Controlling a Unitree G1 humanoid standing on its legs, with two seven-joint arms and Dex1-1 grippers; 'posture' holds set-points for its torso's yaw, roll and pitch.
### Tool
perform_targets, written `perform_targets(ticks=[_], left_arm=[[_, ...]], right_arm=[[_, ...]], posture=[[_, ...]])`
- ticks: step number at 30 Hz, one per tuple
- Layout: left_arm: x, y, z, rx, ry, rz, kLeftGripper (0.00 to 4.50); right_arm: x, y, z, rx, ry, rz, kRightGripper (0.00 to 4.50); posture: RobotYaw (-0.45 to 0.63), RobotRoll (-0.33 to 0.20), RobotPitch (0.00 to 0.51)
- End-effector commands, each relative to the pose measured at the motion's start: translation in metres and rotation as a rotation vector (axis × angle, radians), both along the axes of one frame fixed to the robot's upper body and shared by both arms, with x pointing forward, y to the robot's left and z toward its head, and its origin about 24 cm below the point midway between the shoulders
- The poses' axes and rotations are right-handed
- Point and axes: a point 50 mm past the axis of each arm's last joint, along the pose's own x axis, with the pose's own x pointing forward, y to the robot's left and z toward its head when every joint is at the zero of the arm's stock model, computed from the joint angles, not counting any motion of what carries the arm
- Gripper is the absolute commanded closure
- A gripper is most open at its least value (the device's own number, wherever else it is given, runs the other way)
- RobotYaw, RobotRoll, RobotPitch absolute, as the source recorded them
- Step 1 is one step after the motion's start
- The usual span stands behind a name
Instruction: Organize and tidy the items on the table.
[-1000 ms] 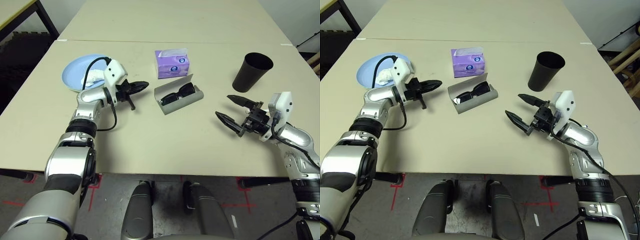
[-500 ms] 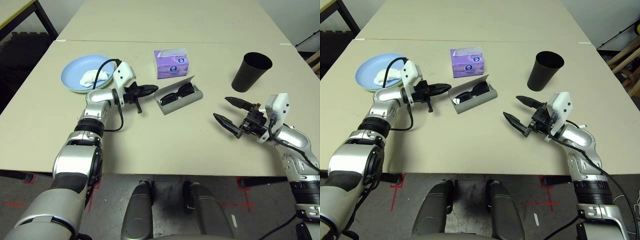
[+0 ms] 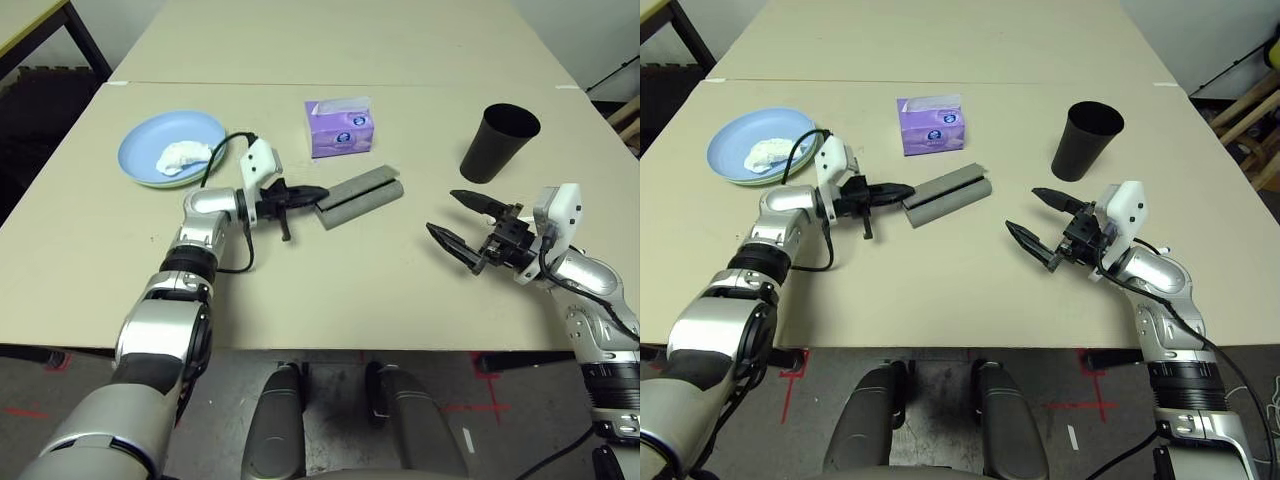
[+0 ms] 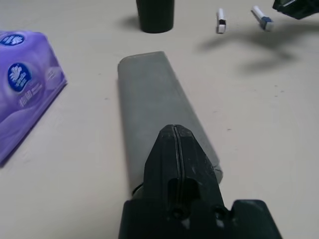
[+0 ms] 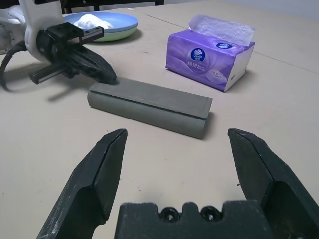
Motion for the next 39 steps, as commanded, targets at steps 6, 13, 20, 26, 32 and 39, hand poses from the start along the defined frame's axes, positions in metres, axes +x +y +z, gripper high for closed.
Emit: perform_targets(ticks=[6,13,20,26,32,39], left_arm=[[-0.005,-0.001,-0.007,0.029,0.037,-0.035,4.46],[-0.003,0.003,0.002,0.028,0.017,-0.03,4.46],[-0.004,0.011,0.024,-0.046,-0.048,-0.038,4.46],[-0.017,0.015,0.035,-0.092,-0.046,-0.15,3.87],[-0.029,0.012,0.034,-0.06,-0.048,-0.242,1.66],[-0.033,0.009,0.024,-0.059,-0.044,-0.269,0.03]], right_arm=[[0.001,0.002,-0.002,-0.004,0.012,0.004,0.0],[0.001,0.002,-0.002,-0.005,0.011,0.003,0.0],[0.001,0.001,-0.001,-0.009,0.009,0.0,0.0],[0.004,-0.001,0.002,-0.019,0.006,0.01,0.0],[0.011,-0.003,0.007,-0.029,-0.002,0.019,0.0],[0.016,-0.006,0.012,-0.111,0.053,0.033,0.0]], posture=[[0.05,0.0,0.195],[0.06,0.0,0.194],[0.06,0.0,0.189],[0.08,0.0,0.187],[0.09,0.0,0.193],[0.08,0.0,0.197]])
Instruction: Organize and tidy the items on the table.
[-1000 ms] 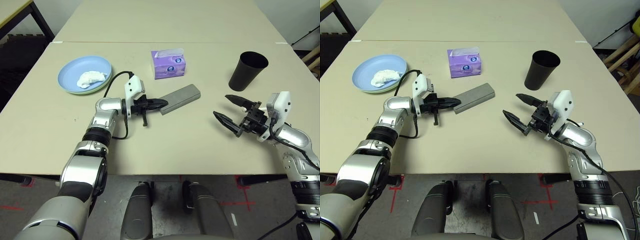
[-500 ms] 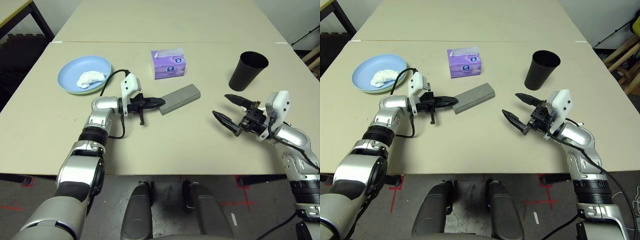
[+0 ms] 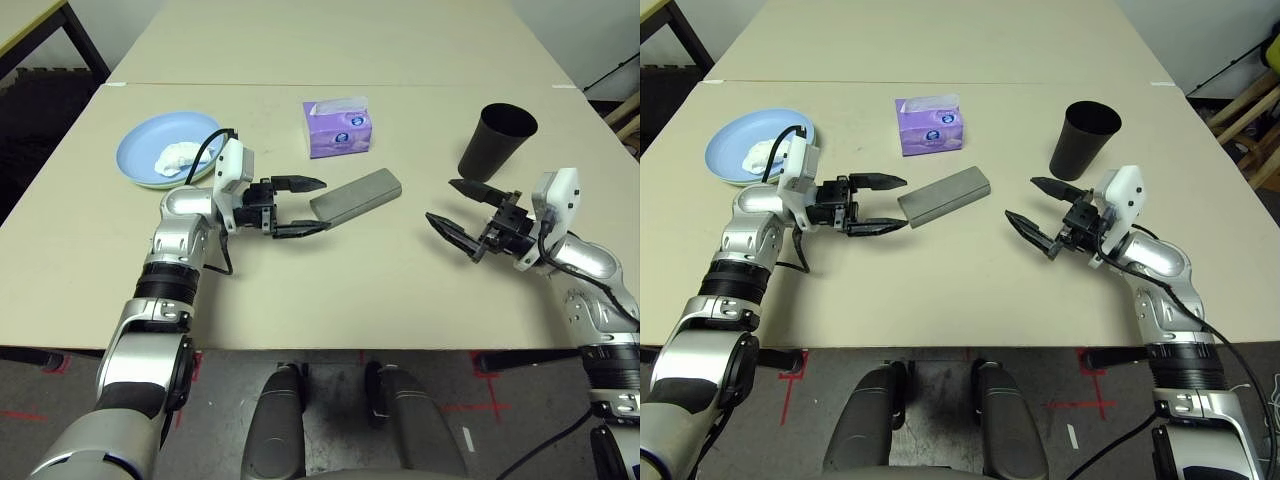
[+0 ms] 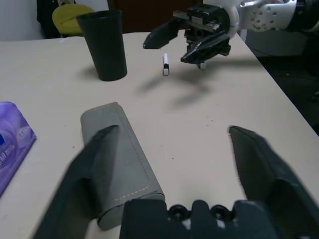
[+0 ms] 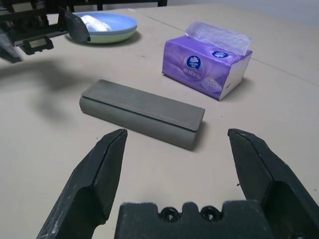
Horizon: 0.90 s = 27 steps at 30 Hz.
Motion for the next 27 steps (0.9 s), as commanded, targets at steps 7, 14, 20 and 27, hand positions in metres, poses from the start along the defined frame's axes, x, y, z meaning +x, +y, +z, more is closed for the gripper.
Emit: perform_targets(ticks=[7,14,20,27], left_arm=[[-0.009,-0.012,-0.014,0.015,-0.027,-0.081,0.03],[-0.01,-0.019,-0.013,-0.015,-0.039,-0.087,0.03],[-0.011,-0.022,-0.013,-0.029,-0.043,-0.087,0.03],[-0.013,-0.021,-0.013,-0.042,-0.046,-0.074,0.03]], right_arm=[[-0.001,-0.007,0.011,-0.136,0.125,0.04,0.0],[-0.011,-0.022,0.034,-0.615,0.216,0.063,0.0],[-0.012,-0.045,0.048,-0.99,0.344,0.152,0.0],[-0.007,-0.058,0.064,-1.315,0.406,0.217,0.0]], posture=[[0.08,0.0,0.195],[0.07,0.0,0.194],[0.07,0.0,0.204],[0.08,0.0,0.223]])
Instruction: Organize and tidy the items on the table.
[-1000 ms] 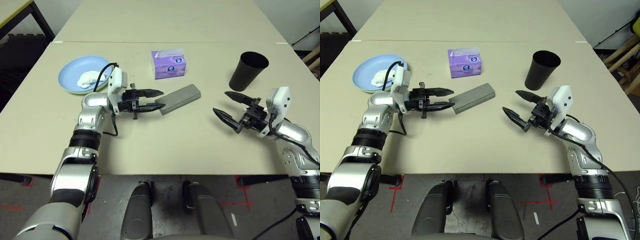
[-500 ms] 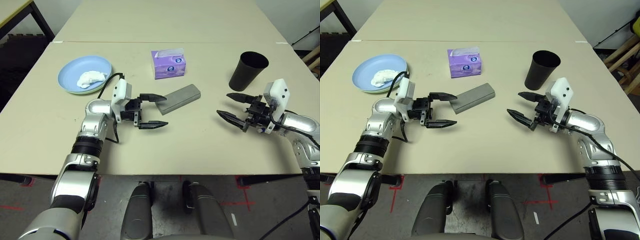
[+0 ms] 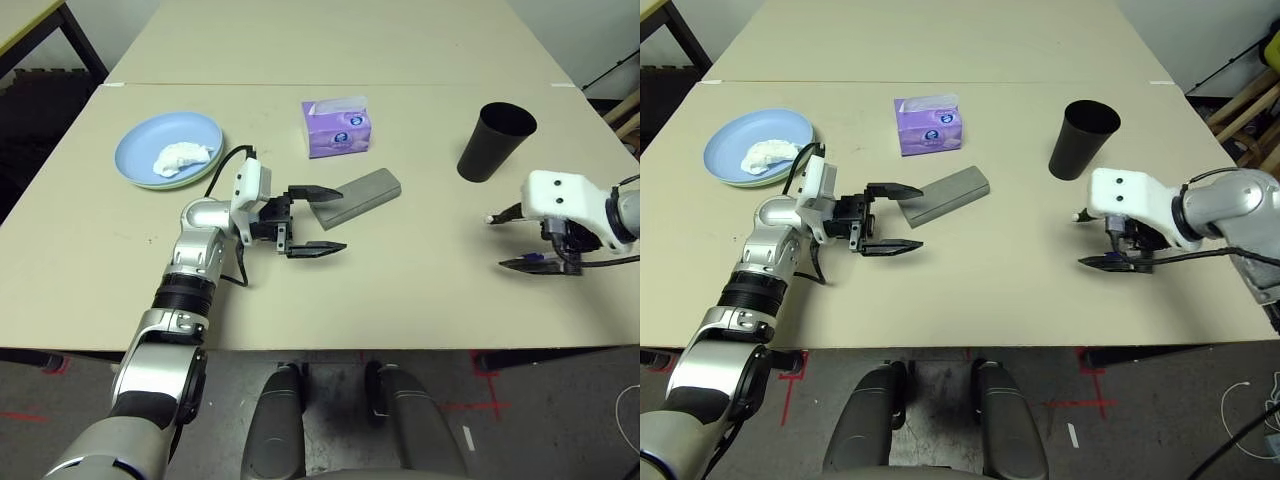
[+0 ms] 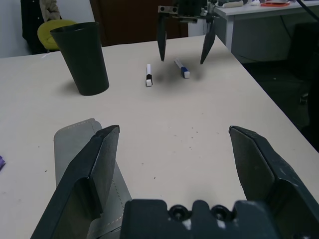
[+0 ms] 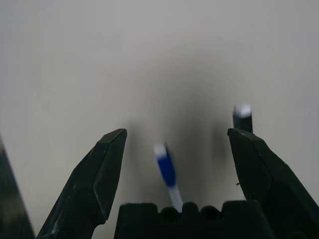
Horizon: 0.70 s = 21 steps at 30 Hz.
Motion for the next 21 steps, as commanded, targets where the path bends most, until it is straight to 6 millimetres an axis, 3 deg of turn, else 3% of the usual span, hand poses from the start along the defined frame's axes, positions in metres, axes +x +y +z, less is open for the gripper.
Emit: perform_targets(ticks=[1,11,21], left_arm=[[-0.005,-0.002,-0.001,-0.001,-0.008,-0.012,0.03],[-0.006,0.003,0.002,0.01,-0.002,0.009,0.03],[-0.01,0.009,0.004,0.025,0.008,0.022,0.03]], right_arm=[[0.001,-0.005,-0.001,-0.127,0.05,0.044,0.0],[0.008,0.003,-0.017,-0.227,0.075,0.16,0.0],[0.007,0.001,-0.028,-0.235,0.1,0.168,0.0]], posture=[[0.08,0.0,0.225],[0.1,0.0,0.25],[0.11,0.0,0.264]])
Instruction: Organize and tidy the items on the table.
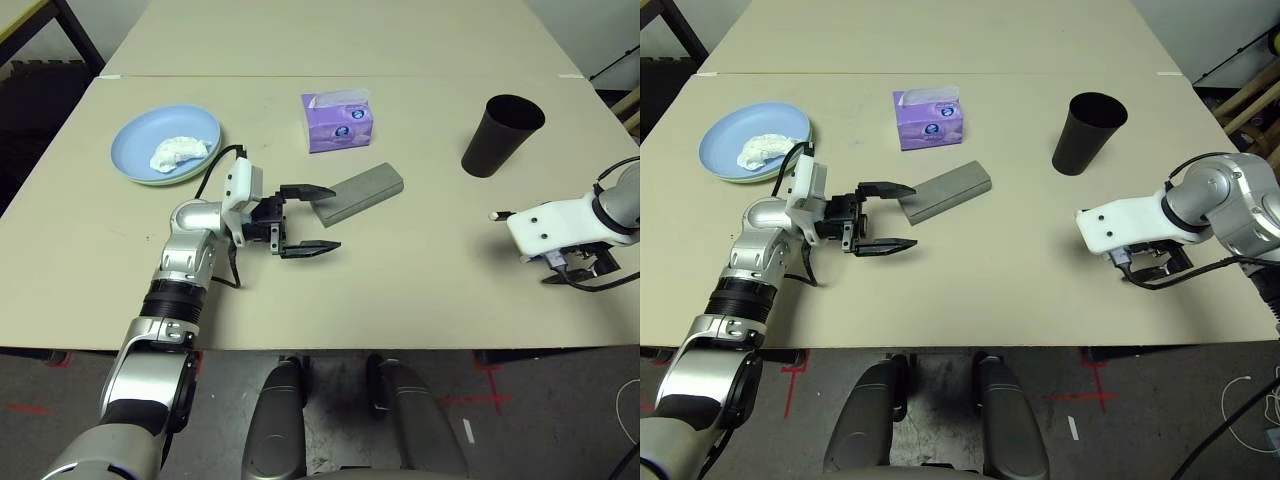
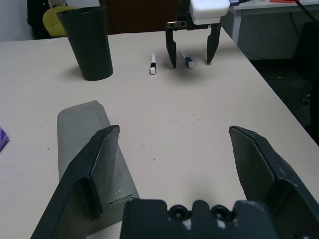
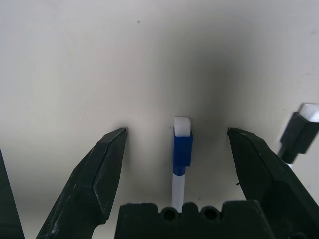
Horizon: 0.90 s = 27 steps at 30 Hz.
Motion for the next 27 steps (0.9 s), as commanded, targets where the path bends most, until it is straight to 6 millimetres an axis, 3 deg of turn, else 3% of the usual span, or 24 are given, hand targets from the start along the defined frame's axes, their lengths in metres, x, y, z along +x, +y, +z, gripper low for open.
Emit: perform_targets(ticks=[1,8,12,20,21,24,27], left_arm=[[-0.004,0.0,-0.001,0.008,0.002,-0.016,0.03],[-0.005,-0.001,-0.001,0.009,0.006,-0.013,0.03],[-0.005,-0.001,-0.002,0.009,0.008,-0.01,0.0],[-0.005,0.0,-0.002,0.01,0.009,-0.005,0.0],[-0.005,0.0,-0.002,0.01,0.009,-0.005,0.0],[-0.004,0.0,-0.002,0.011,0.008,-0.003,0.0],[-0.003,0.0,-0.001,0.012,0.005,-0.002,0.0]], right_arm=[[-0.002,-0.003,-0.005,-0.009,0.019,-0.001,0.0],[-0.001,-0.005,-0.005,-0.02,0.021,0.004,0.0],[-0.001,-0.006,-0.007,-0.026,0.025,0.005,0.93],[-0.002,-0.007,-0.008,-0.029,0.033,0.006,3.98],[-0.002,-0.007,-0.008,-0.03,0.032,0.005,4.19],[-0.002,-0.007,-0.005,-0.021,0.031,-0.001,4.19],[-0.002,0.003,0.004,0.112,0.07,-0.035,4.19]], posture=[[0.11,0.0,0.264],[0.11,0.0,0.268],[0.12,0.0,0.27],[0.12,0.0,0.265],[0.12,0.0,0.264],[0.11,0.0,0.256],[0.11,0.0,0.247]])
